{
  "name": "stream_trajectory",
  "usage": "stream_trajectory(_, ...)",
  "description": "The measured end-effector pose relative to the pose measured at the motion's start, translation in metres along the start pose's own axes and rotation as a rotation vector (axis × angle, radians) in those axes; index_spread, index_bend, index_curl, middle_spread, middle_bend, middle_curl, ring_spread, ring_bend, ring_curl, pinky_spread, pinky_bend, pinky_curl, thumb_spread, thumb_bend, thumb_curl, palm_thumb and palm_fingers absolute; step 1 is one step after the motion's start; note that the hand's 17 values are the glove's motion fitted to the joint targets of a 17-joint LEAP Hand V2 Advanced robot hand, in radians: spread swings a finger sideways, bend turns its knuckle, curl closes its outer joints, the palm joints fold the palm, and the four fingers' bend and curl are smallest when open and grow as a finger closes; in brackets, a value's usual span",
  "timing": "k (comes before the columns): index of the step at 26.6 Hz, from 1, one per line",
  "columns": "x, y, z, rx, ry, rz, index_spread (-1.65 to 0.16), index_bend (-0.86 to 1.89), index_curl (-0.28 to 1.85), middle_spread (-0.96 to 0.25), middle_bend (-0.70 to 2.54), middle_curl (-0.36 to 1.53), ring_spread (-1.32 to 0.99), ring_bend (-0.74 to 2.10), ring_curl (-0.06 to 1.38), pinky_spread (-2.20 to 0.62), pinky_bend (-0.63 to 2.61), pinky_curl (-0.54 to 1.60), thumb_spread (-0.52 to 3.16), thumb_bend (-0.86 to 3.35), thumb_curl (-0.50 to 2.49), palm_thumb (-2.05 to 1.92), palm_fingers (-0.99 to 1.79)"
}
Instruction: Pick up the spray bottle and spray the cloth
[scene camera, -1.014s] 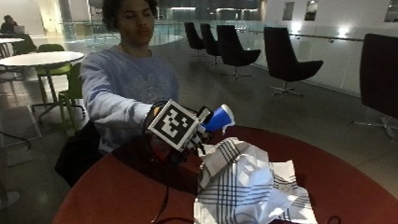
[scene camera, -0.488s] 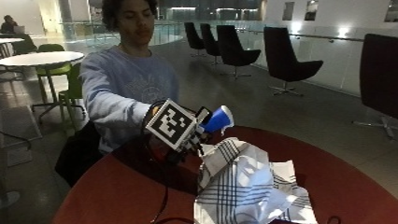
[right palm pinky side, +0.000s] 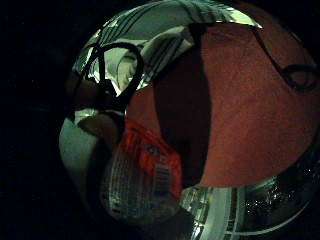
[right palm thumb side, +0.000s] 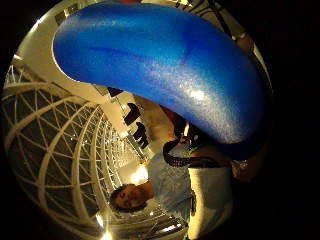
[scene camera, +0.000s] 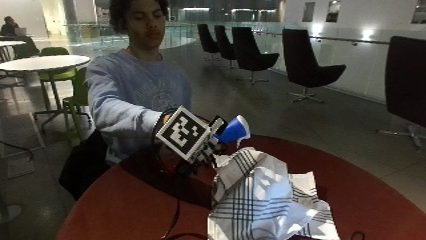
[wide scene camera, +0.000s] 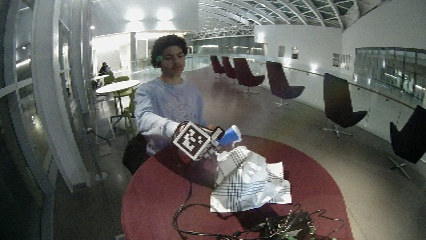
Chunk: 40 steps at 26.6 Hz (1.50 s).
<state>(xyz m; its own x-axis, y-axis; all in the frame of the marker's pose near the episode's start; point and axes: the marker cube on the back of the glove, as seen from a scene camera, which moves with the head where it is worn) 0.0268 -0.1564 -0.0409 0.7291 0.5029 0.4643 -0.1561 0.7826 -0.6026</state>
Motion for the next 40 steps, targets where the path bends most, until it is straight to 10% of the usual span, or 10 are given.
stream_trajectory(18,-0.014,-0.001,0.011,0.052,0.002,-0.070,-0.20,0.11,0.28,-0.04,0.35,0.46,-0.04,0.50,0.40,0.04,0.32,0.37,1.03,-0.02,0.47,0.78,1.12)
stream_trajectory(40,-0.187,-0.037,0.154,0.235,-0.418,-0.778,-0.21,0.13,0.31,-0.05,0.36,0.46,-0.04,0.51,0.40,0.02,0.32,0.37,1.00,-0.02,0.48,0.79,1.16)
